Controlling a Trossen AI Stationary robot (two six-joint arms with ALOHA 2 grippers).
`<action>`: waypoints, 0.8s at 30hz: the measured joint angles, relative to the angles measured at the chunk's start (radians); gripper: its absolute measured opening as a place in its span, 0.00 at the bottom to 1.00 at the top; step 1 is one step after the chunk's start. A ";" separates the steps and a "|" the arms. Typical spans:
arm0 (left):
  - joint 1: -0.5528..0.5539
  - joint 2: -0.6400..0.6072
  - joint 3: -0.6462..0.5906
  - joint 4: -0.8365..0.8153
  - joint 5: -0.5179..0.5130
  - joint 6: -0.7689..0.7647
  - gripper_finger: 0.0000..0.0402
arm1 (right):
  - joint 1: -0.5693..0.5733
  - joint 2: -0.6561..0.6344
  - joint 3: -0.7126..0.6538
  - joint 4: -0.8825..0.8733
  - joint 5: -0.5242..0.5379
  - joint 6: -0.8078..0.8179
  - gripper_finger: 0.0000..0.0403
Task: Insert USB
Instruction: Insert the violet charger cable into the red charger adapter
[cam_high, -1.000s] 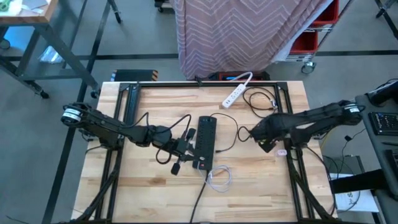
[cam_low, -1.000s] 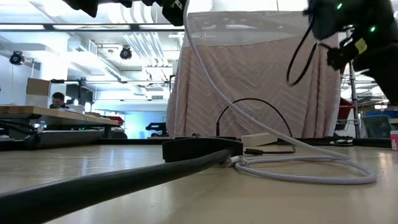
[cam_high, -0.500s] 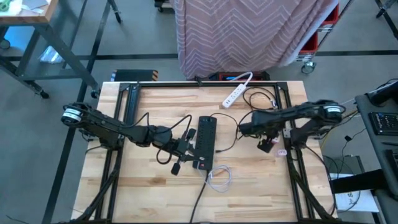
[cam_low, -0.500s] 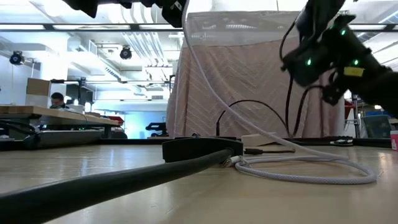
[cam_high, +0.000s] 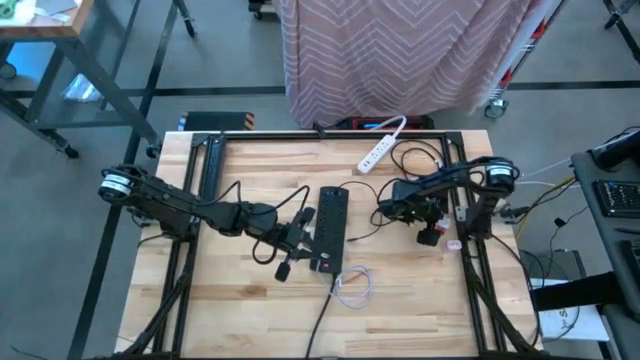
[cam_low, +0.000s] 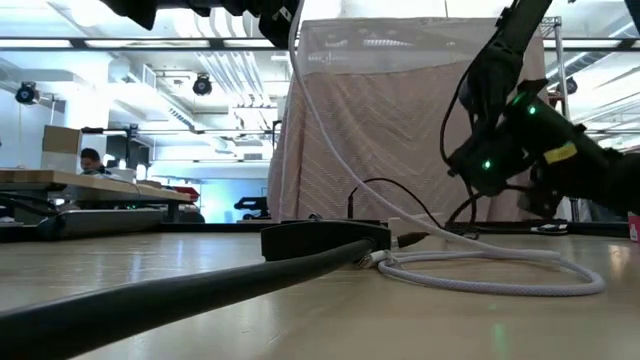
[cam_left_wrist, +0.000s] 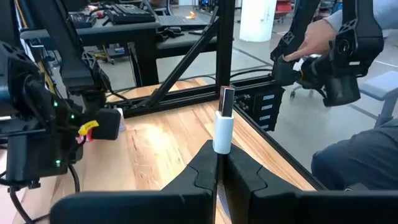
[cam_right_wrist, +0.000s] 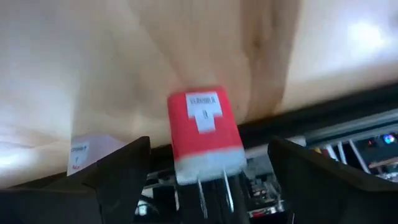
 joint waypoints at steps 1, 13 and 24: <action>0.000 0.000 0.000 -0.001 0.000 0.000 0.00 | -0.001 0.006 -0.001 0.003 0.000 -0.010 0.76; 0.000 0.000 0.000 -0.011 0.000 0.000 0.00 | -0.005 0.015 -0.007 0.014 -0.003 -0.015 0.48; 0.000 -0.003 0.000 -0.041 0.000 -0.004 0.00 | 0.020 -0.029 0.009 0.005 -0.078 0.041 0.33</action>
